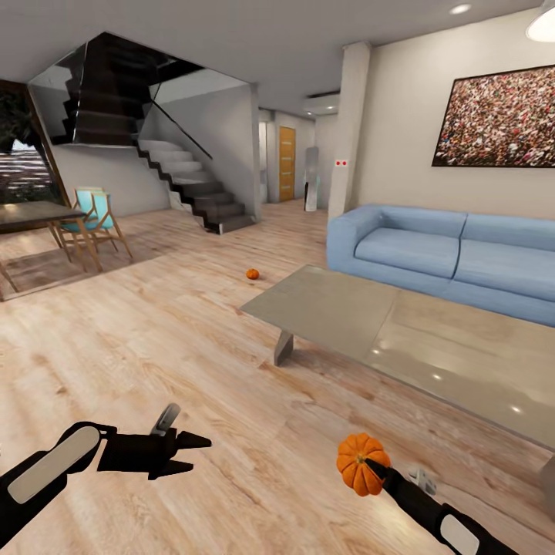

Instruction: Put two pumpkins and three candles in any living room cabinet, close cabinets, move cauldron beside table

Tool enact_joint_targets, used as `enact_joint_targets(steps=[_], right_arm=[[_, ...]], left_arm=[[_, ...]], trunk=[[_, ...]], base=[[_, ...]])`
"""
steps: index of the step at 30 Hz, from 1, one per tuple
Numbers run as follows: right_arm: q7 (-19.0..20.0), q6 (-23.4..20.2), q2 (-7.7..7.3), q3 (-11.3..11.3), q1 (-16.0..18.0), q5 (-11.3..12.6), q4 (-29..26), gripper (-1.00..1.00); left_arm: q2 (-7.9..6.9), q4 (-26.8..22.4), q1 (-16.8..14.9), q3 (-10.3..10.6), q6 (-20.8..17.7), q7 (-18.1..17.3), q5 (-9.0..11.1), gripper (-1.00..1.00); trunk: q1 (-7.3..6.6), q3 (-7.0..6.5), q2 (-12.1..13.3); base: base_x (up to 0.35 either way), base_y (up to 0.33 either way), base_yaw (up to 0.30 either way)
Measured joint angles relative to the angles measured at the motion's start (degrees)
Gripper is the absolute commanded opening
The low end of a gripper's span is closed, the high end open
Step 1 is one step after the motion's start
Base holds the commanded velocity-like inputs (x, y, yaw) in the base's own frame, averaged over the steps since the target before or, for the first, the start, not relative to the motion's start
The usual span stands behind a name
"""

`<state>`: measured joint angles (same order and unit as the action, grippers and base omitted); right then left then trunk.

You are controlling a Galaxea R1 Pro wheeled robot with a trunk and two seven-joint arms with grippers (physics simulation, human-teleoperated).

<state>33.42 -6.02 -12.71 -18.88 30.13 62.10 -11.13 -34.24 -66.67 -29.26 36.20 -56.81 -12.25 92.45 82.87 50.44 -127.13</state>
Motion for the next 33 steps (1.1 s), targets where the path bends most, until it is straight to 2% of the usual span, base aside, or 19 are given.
enact_joint_targets(steps=[12, 19, 22, 30, 33], right_arm=[[-0.11, 0.01, 0.25, -0.12, 0.00, -0.18, -0.03, -1.00], [-0.03, 0.05, 0.18, -0.01, -0.01, -0.13, -0.19, -1.00], [0.02, 2.16, 0.15, 0.14, 0.00, -0.09, -0.05, -1.00], [-0.05, 3.91, 0.28, -0.01, 0.00, -0.30, -0.17, -1.00], [-0.13, 3.99, 0.33, -0.05, 0.00, -0.32, -0.17, -1.00]], left_arm=[[-0.01, 0.06, 0.01, -0.04, 0.00, 0.00, -0.01, 1.00], [0.09, 1.23, -0.02, 0.25, 0.01, 0.09, -0.02, 1.00], [0.09, 1.24, -0.01, 0.38, 0.07, 0.19, -0.08, 1.00], [0.08, 1.22, 0.01, 0.05, 0.09, 0.09, -0.09, 1.00], [0.01, 1.22, 0.00, -1.14, 0.07, 0.02, -0.08, 1.00]], trunk=[[0.00, 0.00, 0.00], [0.00, 0.00, 0.00], [0.00, 0.00, 0.00], [0.00, 0.00, 0.00], [0.00, 0.00, 0.00]], base=[[0.000, 0.000, 0.272], [0.000, 0.000, 0.024], [0.000, 0.000, 0.086], [0.000, 0.000, 0.258], [0.000, 0.000, 0.281]])
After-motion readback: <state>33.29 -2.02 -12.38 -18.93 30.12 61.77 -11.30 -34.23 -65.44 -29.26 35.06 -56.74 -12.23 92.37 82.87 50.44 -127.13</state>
